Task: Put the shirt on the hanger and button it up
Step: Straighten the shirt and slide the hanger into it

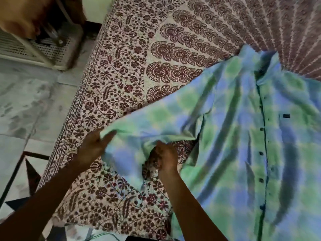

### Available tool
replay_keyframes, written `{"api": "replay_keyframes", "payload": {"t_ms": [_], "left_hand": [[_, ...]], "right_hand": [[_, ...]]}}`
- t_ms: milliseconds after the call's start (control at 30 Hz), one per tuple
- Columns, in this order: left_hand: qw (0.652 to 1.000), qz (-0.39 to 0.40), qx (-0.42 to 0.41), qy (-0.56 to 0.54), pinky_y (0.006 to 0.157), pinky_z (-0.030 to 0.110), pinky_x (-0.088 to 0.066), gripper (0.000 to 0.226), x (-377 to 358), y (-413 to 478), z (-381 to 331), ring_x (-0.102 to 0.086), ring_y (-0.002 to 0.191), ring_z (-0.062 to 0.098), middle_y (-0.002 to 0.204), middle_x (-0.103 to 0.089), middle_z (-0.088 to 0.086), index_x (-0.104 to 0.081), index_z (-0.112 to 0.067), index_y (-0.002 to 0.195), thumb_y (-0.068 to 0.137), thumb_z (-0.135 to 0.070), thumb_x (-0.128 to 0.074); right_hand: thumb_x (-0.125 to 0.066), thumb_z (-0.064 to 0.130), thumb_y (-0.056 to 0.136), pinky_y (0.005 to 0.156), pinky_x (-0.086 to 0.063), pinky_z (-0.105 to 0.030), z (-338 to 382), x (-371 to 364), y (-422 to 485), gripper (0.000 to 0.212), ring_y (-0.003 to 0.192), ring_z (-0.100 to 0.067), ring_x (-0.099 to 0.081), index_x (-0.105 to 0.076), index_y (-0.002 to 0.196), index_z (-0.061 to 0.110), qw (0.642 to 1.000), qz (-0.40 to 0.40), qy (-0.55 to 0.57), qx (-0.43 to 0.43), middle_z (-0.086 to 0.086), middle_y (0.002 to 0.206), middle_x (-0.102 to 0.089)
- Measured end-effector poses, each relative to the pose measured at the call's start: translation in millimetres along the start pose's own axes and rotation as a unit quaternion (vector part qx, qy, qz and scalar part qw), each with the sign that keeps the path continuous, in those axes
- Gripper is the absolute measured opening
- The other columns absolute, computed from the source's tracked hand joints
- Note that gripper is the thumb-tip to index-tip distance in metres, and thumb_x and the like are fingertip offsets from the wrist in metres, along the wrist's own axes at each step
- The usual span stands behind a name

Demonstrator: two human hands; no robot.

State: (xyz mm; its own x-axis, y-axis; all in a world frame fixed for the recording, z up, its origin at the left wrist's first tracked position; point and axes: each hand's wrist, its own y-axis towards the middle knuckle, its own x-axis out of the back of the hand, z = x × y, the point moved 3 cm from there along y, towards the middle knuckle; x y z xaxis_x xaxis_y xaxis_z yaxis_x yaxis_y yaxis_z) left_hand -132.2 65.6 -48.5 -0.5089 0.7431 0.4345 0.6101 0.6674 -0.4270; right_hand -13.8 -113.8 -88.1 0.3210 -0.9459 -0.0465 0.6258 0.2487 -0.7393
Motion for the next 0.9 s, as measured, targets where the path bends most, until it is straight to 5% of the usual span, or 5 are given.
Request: {"api": "replay_keyframes", "payload": {"t_ms": [100,367,567,700,900], "left_hand": [[0.997,-0.038,-0.030,0.065,0.040,0.025,-0.040,0.039,30.6,25.8,8.1,-0.052,0.043,0.012,0.049,-0.058,0.009,-0.062,-0.010,0.068,0.086,-0.045,-0.058],[0.798,0.375,0.040,0.469,0.081,0.023,-0.046,0.046,67.0,30.5,78.5,-0.053,0.090,0.008,0.120,-0.059,-0.002,-0.062,-0.036,0.095,0.059,-0.064,-0.073],[0.984,0.169,0.035,0.053,0.071,0.032,-0.056,0.045,79.2,16.2,60.4,-0.067,0.087,0.023,0.096,-0.069,0.003,-0.062,-0.025,0.102,0.068,-0.053,-0.072],[0.935,0.279,0.098,0.194,0.094,0.036,-0.049,0.098,88.2,-1.6,83.8,-0.060,0.107,0.030,0.113,-0.065,0.009,-0.062,-0.011,0.111,0.047,-0.085,-0.059],[0.907,0.231,-0.084,0.342,0.077,0.031,-0.050,0.080,83.3,-6.5,86.7,-0.060,0.091,0.022,0.103,-0.063,0.006,-0.065,-0.008,0.105,0.056,-0.071,-0.070]], "right_hand": [[-0.049,-0.002,0.086,0.045,-0.047,-0.023,4.0,-4.9,1.4,0.029,0.039,-0.008,-0.046,-0.052,0.062,0.014,0.983,0.008,0.171,-0.063,0.002,0.046,-0.050],[-0.056,0.003,0.087,0.070,-0.059,-0.038,-25.1,-6.9,8.6,0.006,0.079,-0.028,-0.065,-0.059,0.091,0.007,0.987,0.039,-0.072,-0.135,-0.016,0.095,-0.063],[-0.058,0.005,0.087,0.060,-0.058,-0.029,-13.1,-8.4,4.5,0.008,0.077,-0.028,-0.064,-0.062,0.092,0.000,0.988,0.102,0.003,-0.112,-0.014,0.091,-0.063],[-0.065,0.017,0.084,0.065,-0.060,-0.034,-15.5,2.7,6.2,0.024,0.072,-0.027,-0.070,-0.062,0.101,0.000,0.990,0.076,-0.050,-0.109,-0.009,0.088,-0.068],[-0.064,0.038,0.085,0.064,-0.056,-0.030,11.8,38.1,34.2,0.032,0.066,-0.016,-0.058,-0.058,0.085,0.007,0.986,-0.151,-0.076,-0.003,0.002,0.073,-0.058]]}}
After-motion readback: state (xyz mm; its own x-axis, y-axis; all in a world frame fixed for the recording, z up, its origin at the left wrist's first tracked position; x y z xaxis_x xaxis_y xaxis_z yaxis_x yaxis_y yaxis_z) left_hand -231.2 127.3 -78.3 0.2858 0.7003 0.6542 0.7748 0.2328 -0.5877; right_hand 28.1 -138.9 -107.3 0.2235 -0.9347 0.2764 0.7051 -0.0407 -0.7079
